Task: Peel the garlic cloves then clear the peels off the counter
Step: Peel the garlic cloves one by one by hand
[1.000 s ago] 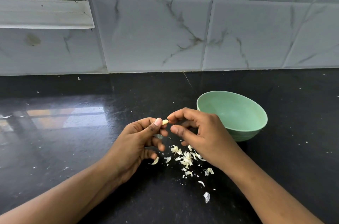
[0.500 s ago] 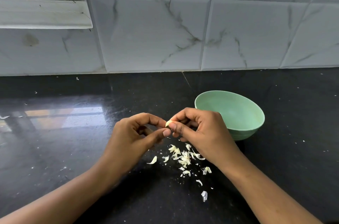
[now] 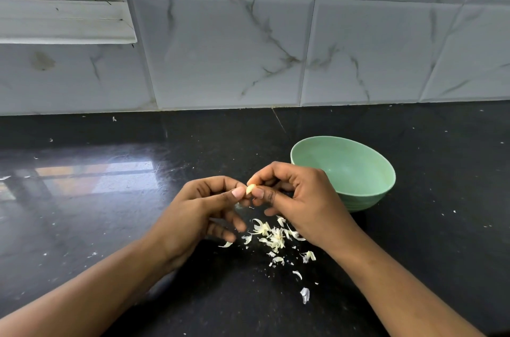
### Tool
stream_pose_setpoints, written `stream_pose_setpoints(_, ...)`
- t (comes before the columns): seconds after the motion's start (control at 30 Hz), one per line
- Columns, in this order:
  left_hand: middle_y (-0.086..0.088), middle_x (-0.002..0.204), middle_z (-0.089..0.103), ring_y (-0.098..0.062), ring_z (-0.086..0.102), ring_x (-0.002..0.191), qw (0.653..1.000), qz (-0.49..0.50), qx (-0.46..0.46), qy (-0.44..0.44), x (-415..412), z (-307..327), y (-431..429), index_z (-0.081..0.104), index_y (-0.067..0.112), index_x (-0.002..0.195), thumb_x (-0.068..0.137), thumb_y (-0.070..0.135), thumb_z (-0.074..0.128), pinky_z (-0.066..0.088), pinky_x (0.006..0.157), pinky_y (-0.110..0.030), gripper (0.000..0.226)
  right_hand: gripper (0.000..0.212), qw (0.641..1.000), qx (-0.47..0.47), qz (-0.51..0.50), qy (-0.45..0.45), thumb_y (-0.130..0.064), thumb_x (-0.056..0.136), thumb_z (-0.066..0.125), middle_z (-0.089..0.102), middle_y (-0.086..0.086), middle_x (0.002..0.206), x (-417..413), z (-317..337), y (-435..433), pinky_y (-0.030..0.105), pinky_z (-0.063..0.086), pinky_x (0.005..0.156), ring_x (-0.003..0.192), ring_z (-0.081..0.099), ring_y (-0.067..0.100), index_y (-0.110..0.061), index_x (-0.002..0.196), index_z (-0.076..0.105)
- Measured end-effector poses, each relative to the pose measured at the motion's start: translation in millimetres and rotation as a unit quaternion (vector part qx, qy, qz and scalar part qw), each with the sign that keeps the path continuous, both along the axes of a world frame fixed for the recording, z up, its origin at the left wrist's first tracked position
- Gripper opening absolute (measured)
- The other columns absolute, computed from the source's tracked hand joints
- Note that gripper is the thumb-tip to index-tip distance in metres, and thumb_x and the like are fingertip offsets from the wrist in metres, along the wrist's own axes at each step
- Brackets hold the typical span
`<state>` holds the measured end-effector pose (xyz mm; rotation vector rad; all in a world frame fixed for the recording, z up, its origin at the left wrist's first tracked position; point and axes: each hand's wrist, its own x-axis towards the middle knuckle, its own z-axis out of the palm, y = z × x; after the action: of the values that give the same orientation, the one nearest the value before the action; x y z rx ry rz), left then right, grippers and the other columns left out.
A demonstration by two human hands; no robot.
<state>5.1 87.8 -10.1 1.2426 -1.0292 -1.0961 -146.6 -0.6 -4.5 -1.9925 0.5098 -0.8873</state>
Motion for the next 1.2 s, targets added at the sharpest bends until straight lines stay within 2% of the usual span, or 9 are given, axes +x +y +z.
stream_pose_setpoints(0.07,-0.005,0.076,0.065,-0.014,0.059,0.049,1.000,-0.017,-0.009,-0.001,0.5,-0.3,0.2,0.069,0.018,0.071,0.078,0.029,0.071,0.047,0.040,-0.023,0.013,0.007,1.000,0.005,0.007,-0.004,-0.011,0.083,0.071,0.072,0.000,0.073,-0.1,0.7,0.2,0.028,0.058,0.060,0.072,0.070,0.018,-0.017,0.082,0.070)
stream_pose_setpoints(0.17,-0.003,0.065,0.063,-0.013,0.056,0.046,0.999,-0.010,-0.023,-0.025,2.0,-1.1,-0.6,0.067,0.017,0.066,0.074,0.033,0.066,0.044,0.039,-0.021,0.018,0.005,1.000,-0.001,0.014,-0.002,-0.011,0.081,0.073,0.072,0.001,0.076,-0.1,0.4,0.5,0.034,0.059,0.060,0.073,0.069,0.022,-0.015,0.083,0.072)
stream_pose_setpoints(0.37,-0.004,0.069,0.065,-0.008,0.057,0.046,0.996,-0.063,-0.029,0.055,9.2,-5.9,-3.1,0.071,0.013,0.070,0.051,0.045,0.088,0.046,0.038,-0.018,0.041,0.006,0.995,0.084,0.052,-0.018,-0.007,0.083,0.070,0.073,0.011,0.078,-0.4,2.2,0.3,0.025,0.056,0.062,0.078,0.071,0.024,-0.013,0.084,0.071)
stream_pose_setpoints(0.67,-0.009,0.077,0.066,-0.014,0.060,0.046,0.988,-0.082,-0.021,0.129,9.0,-4.4,-3.0,0.073,0.008,0.081,0.048,0.032,0.092,0.049,0.037,-0.020,0.045,0.008,0.984,0.150,0.076,-0.058,-0.001,0.082,0.067,0.071,0.004,0.073,-1.1,7.3,2.3,0.022,0.057,0.060,0.072,0.069,0.011,-0.009,0.084,0.068)
stream_pose_setpoints(0.87,-0.009,0.069,0.062,-0.014,0.058,0.044,0.996,-0.035,-0.001,0.082,4.1,-2.3,-2.2,0.068,0.008,0.072,0.060,0.033,0.077,0.049,0.039,-0.021,0.029,0.010,0.994,0.091,0.057,-0.030,-0.004,0.082,0.071,0.072,0.011,0.079,0.6,2.6,2.6,0.028,0.057,0.062,0.075,0.070,0.020,-0.015,0.084,0.071)
stream_pose_setpoints(0.97,-0.009,0.065,0.060,-0.013,0.056,0.040,0.997,-0.015,0.006,0.076,1.3,-4.3,-1.9,0.064,0.003,0.074,0.067,0.022,0.078,0.048,0.037,-0.020,0.024,0.013,0.998,0.051,0.041,-0.018,-0.005,0.081,0.073,0.070,0.007,0.079,2.1,0.0,2.5,0.030,0.057,0.062,0.078,0.069,0.026,-0.018,0.083,0.073)
stream_pose_setpoints(1.07,-0.009,0.059,0.061,-0.011,0.055,0.038,0.997,-0.009,0.009,0.077,0.4,-1.8,-0.6,0.063,-0.001,0.075,0.070,0.011,0.078,0.043,0.034,-0.016,0.020,0.014,0.996,0.076,0.047,-0.023,-0.004,0.081,0.072,0.071,0.010,0.083,1.5,1.0,1.4,0.031,0.058,0.063,0.081,0.070,0.026,-0.018,0.083,0.073)
stream_pose_setpoints(1.13,-0.009,0.061,0.064,-0.011,0.058,0.042,0.997,-0.009,-0.005,0.071,2.6,-2.2,-1.4,0.068,0.004,0.071,0.067,0.017,0.084,0.045,0.036,-0.017,0.020,0.015,0.993,0.099,0.055,-0.031,-0.003,0.080,0.071,0.072,0.012,0.083,1.0,2.8,1.4,0.030,0.058,0.063,0.080,0.071,0.024,-0.018,0.083,0.072)
stream_pose_setpoints(1.2,-0.010,0.069,0.066,-0.011,0.061,0.048,0.997,-0.020,-0.022,0.066,5.6,-3.5,-2.5,0.073,0.010,0.071,0.052,0.032,0.089,0.049,0.041,-0.019,0.034,0.015,0.989,0.126,0.065,-0.042,-0.003,0.080,0.070,0.072,0.012,0.081,1.1,4.4,1.4,0.027,0.058,0.062,0.076,0.070,0.019,-0.017,0.082,0.071)
